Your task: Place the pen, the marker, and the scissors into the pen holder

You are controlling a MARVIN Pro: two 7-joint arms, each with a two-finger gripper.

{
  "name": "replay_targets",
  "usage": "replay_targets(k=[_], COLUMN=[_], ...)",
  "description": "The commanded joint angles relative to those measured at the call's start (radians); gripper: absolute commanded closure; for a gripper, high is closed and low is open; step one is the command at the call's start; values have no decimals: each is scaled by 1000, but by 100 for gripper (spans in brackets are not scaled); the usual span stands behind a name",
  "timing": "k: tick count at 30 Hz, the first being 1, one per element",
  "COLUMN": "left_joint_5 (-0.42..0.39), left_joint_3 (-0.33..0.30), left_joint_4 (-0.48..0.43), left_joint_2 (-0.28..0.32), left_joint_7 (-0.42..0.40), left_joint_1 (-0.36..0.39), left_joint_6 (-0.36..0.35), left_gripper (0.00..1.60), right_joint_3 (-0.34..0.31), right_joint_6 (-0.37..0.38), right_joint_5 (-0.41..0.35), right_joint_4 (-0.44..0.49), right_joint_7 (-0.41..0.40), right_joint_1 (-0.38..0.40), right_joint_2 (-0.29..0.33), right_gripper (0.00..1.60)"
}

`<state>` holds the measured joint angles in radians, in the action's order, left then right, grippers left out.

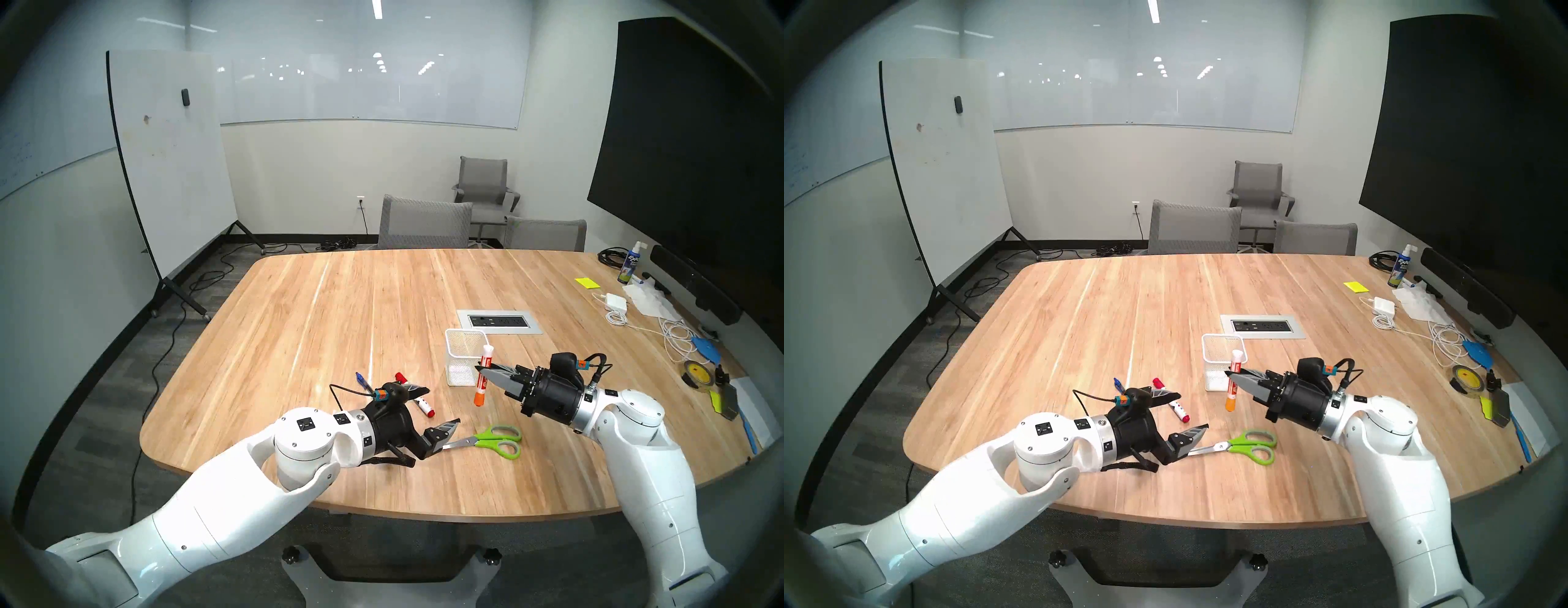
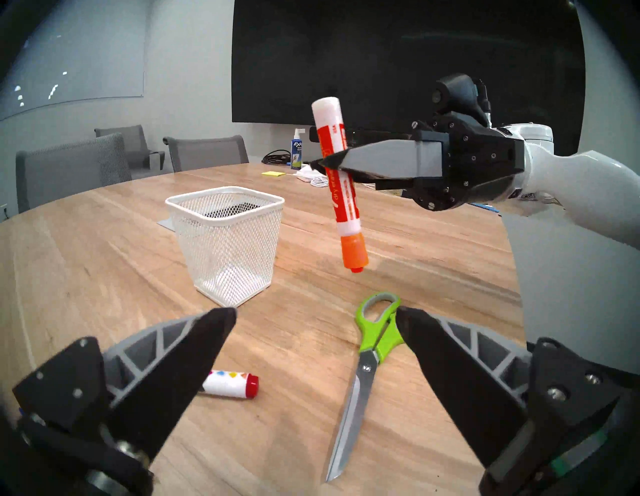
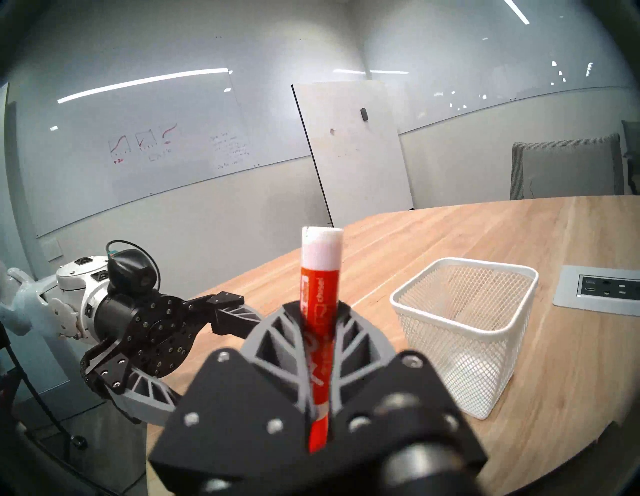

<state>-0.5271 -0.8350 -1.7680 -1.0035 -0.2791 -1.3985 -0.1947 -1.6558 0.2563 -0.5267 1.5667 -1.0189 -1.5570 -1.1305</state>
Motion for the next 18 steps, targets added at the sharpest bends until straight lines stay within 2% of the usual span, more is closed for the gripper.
replay_targets(k=[1, 8, 14, 18], left_joint_5=[-7, -21, -29, -37], left_joint_3=[-3, -3, -2, -2], left_joint_4=[-24, -11, 0, 12], left_joint_2=[-9, -21, -26, -31], left_joint_7=[-14, -35, -52, -63], left_joint_1=[3, 7, 9, 8], left_joint_6=[27, 47, 57, 66], left_gripper=[0, 0, 0, 0], right_joint_3=[24, 50, 59, 56], right_joint_6=[6, 45, 73, 126], right_joint_5=[19, 52, 64, 54], right_joint_4=[14, -31, -67, -100], right_joint_7=[75, 189, 244, 263], right_joint_1=[105, 179, 227, 271], right_joint_2=[-47, -95, -118, -124], right_gripper=[160, 160, 160, 160])
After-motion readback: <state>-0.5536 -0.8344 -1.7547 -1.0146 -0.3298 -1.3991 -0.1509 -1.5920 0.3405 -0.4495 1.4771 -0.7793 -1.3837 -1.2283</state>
